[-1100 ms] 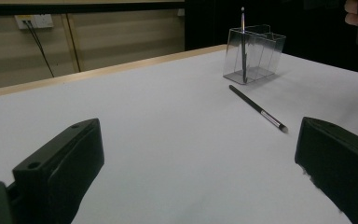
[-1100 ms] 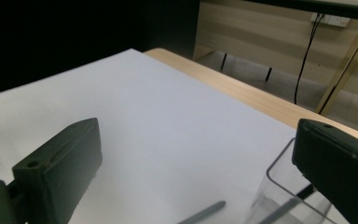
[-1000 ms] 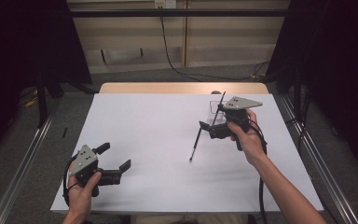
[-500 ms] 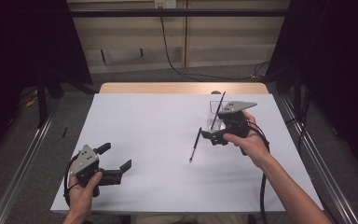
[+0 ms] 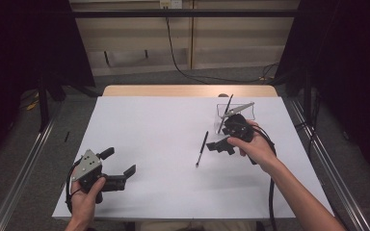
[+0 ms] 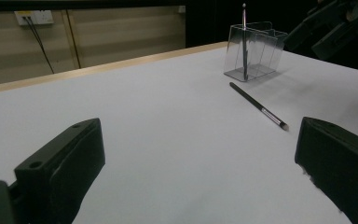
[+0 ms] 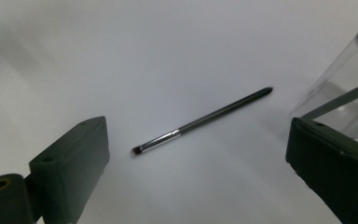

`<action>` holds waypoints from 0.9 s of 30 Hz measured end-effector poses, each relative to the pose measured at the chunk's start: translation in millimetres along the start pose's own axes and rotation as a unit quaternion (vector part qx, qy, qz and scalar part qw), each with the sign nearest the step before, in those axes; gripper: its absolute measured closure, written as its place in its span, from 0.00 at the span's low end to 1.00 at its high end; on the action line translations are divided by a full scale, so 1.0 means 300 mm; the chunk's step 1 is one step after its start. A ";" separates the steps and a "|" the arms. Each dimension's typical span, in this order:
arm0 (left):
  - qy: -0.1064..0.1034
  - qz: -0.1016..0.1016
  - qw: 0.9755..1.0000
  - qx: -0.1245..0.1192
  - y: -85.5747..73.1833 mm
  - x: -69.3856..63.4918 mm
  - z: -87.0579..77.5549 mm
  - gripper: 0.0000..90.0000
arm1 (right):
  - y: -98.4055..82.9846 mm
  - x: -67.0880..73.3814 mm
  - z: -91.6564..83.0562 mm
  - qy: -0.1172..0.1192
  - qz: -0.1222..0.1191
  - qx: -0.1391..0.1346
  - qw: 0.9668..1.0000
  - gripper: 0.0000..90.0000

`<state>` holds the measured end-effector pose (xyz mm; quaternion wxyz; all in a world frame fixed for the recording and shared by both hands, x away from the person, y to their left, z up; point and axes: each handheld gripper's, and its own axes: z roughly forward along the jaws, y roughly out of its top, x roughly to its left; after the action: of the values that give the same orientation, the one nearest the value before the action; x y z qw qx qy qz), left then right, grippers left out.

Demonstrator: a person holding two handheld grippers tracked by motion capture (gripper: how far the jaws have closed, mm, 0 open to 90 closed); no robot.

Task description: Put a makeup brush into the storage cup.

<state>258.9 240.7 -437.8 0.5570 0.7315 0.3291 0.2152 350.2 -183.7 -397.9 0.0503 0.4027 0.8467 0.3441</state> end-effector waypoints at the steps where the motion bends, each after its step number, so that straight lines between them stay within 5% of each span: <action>1: 0.000 0.000 1.000 0.000 0.000 0.000 0.000 0.02 | 0.000 -0.001 0.006 0.000 0.001 0.007 1.000 0.08; 11: -0.001 0.001 1.000 0.001 -0.001 0.000 0.001 0.02 | 0.016 -0.012 0.055 0.001 0.031 0.074 0.997 0.10; 21: -0.003 0.003 1.000 0.003 -0.001 0.001 0.003 0.02 | 0.053 -0.003 0.124 -0.017 0.040 0.159 0.986 0.11; 27: -0.004 0.002 1.000 0.003 -0.002 0.000 0.003 0.02 | 0.063 0.008 0.150 -0.013 0.042 0.180 0.983 0.09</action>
<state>259.5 240.2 -438.6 0.5556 0.7348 0.3261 0.2123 377.1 -149.3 -419.7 -0.0262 0.4452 0.8762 0.1825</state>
